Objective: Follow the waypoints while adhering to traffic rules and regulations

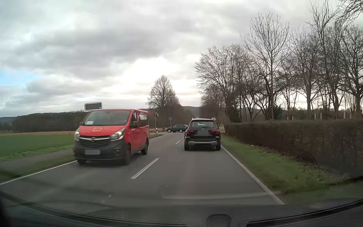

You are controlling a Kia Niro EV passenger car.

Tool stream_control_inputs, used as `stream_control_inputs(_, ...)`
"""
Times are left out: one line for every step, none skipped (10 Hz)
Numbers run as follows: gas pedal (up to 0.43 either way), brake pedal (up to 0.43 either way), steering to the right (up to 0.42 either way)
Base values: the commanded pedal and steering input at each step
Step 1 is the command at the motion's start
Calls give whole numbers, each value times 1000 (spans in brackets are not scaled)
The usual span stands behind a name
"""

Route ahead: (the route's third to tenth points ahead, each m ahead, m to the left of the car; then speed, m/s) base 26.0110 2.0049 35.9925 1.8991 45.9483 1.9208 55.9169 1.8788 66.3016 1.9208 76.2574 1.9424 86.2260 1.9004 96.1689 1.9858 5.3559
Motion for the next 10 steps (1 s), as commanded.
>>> stream_control_inputs(189, 0, -2)
stream_control_inputs(189, 0, -3)
stream_control_inputs(189, 0, -3)
stream_control_inputs(189, 0, -2)
stream_control_inputs(177, 0, -2)
stream_control_inputs(177, 0, -2)
stream_control_inputs(177, 0, -2)
stream_control_inputs(177, 0, -2)
stream_control_inputs(157, 0, -1)
stream_control_inputs(79, 0, 1)
